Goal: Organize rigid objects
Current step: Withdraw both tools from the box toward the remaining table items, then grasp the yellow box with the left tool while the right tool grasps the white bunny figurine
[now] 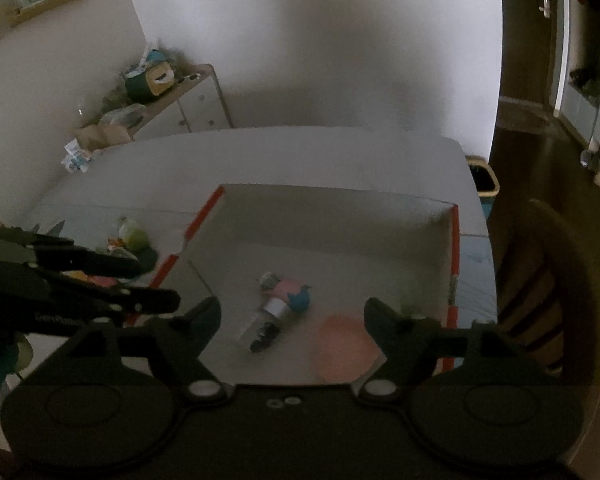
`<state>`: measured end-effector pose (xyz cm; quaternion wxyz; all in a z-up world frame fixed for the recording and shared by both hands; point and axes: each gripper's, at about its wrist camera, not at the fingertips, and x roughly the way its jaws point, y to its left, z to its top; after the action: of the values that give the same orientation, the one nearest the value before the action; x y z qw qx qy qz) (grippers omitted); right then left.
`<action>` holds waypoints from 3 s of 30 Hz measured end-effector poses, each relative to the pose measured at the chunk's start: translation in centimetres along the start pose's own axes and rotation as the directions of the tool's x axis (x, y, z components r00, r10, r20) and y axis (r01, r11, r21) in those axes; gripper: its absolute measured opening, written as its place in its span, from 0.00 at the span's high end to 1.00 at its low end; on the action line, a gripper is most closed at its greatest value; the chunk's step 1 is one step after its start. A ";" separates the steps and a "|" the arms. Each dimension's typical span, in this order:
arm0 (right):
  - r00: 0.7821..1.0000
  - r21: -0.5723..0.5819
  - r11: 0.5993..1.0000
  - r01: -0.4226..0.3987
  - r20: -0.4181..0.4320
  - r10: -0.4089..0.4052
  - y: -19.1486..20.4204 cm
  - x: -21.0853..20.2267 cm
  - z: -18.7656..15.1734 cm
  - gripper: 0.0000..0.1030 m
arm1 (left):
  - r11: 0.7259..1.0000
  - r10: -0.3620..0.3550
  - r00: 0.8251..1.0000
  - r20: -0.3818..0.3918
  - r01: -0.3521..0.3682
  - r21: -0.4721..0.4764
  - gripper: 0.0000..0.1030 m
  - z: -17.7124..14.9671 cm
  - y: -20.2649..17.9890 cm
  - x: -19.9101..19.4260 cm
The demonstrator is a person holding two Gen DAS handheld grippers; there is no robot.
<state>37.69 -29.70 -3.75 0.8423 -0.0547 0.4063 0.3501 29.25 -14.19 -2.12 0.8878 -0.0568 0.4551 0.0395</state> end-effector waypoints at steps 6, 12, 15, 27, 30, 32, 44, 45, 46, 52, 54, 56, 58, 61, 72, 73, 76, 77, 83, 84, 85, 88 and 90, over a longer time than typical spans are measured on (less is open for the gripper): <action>1.000 0.016 1.000 -0.013 0.023 0.013 2.2 -0.6 -0.7 0.19 | 1.000 -0.006 0.998 0.061 0.008 -0.026 0.38 -1.1 2.7 -2.1; 0.998 0.017 1.000 -0.011 0.066 0.010 5.3 -1.0 -0.8 0.13 | 0.999 -0.010 0.993 0.117 0.014 -0.031 0.32 -2.5 5.7 -3.8; 0.996 0.025 1.000 -0.010 0.089 0.007 7.0 -1.1 -0.9 0.10 | 1.000 -0.006 0.990 0.140 0.010 -0.030 0.26 -3.1 7.3 -4.4; 0.991 0.041 0.999 -0.021 0.135 0.015 15.1 0.9 -1.4 0.00 | 1.000 0.013 0.981 0.192 -0.010 -0.018 0.21 -5.4 16.1 -5.5; 0.993 0.030 0.999 -0.022 0.118 0.018 17.3 2.1 -1.8 0.00 | 1.000 0.028 0.982 0.185 -0.026 -0.018 0.21 -6.2 18.7 -5.2; 0.994 0.024 0.999 -0.029 0.104 0.026 18.7 3.2 -2.0 0.00 | 0.999 0.033 0.984 0.175 -0.030 -0.020 0.21 -6.8 20.6 -4.8; 0.998 -0.081 0.995 -0.066 -0.017 0.064 26.0 10.0 -3.0 0.01 | 0.997 0.065 0.993 0.094 -0.060 -0.048 0.21 -9.7 29.3 -1.1; 0.998 -0.089 0.994 -0.066 -0.029 0.064 26.3 10.5 -3.1 0.01 | 0.997 0.065 0.994 0.082 -0.061 -0.052 0.21 -9.9 29.7 -0.7; 0.997 -0.097 0.993 -0.071 -0.045 0.067 26.7 11.1 -3.2 0.01 | 0.997 0.063 0.996 0.070 -0.058 -0.059 0.21 -10.1 30.1 -0.3; 0.990 -0.152 0.986 -0.073 -0.133 0.053 28.7 15.0 -4.1 0.04 | 0.998 0.051 0.998 0.031 -0.050 -0.039 0.21 -11.4 31.1 2.0; 0.986 -0.181 0.980 -0.080 -0.156 0.052 29.3 16.1 -4.4 0.06 | 0.999 0.040 0.999 0.027 -0.040 -0.020 0.21 -11.7 31.2 2.4; 0.983 -0.223 0.970 -0.095 -0.176 0.056 30.2 17.0 -4.6 0.07 | 1.000 0.022 1.000 0.020 -0.022 -0.004 0.21 -12.0 31.4 2.7; 0.979 -0.265 0.957 -0.117 -0.194 0.066 30.9 17.8 -4.8 0.09 | 1.000 0.001 0.999 0.033 -0.002 0.013 0.21 -12.2 31.5 2.8; 0.973 -0.309 0.941 -0.136 -0.219 0.068 31.7 19.0 -4.9 0.12 | 0.999 -0.039 0.999 0.035 0.038 0.026 0.21 -12.2 31.7 2.9; 0.962 -0.399 0.901 -0.170 -0.266 0.064 33.1 22.2 -5.4 0.28 | 0.995 -0.094 0.995 0.018 0.093 0.047 0.21 -12.2 31.6 4.5; 0.962 -0.403 0.900 -0.167 -0.268 0.059 33.1 22.6 -5.4 0.30 | 0.994 -0.099 0.995 0.016 0.098 0.047 0.21 -12.2 31.6 4.6; 0.963 -0.412 0.896 -0.165 -0.265 0.055 33.0 22.8 -5.5 0.31 | 0.992 -0.126 0.992 0.008 0.126 0.031 0.21 -12.4 31.6 5.0; 0.963 -0.415 0.894 -0.166 -0.263 0.056 33.0 22.8 -5.5 0.31 | 0.992 -0.127 0.992 0.007 0.127 0.028 0.21 -12.4 31.5 5.1; 0.966 -0.443 0.881 -0.168 -0.250 0.059 33.2 22.8 -5.6 0.43 | 0.994 -0.108 0.994 0.026 0.108 -0.005 0.21 -12.3 32.0 5.4; 0.967 -0.444 0.880 -0.168 -0.249 0.060 33.3 22.8 -5.6 0.44 | 0.994 -0.109 0.994 0.028 0.110 -0.007 0.21 -12.3 32.0 5.4; 0.967 -0.444 0.880 -0.168 -0.247 0.060 33.3 22.7 -5.6 0.45 | 0.994 -0.111 0.993 0.027 0.111 -0.005 0.21 -12.3 32.0 5.4; 0.969 -0.440 0.883 -0.162 -0.239 0.059 33.2 22.7 -5.6 0.52 | 0.994 -0.113 0.993 0.027 0.114 -0.003 0.21 -12.3 31.9 5.4; 0.971 -0.440 0.884 -0.157 -0.233 0.057 33.1 22.6 -5.5 0.58 | 0.994 -0.110 0.993 0.032 0.110 -0.001 0.26 -12.3 31.9 5.4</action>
<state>22.71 5.33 -17.38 0.7366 -0.2652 0.4034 0.4737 18.60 15.77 -15.69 0.8957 -0.0823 0.4369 -0.0079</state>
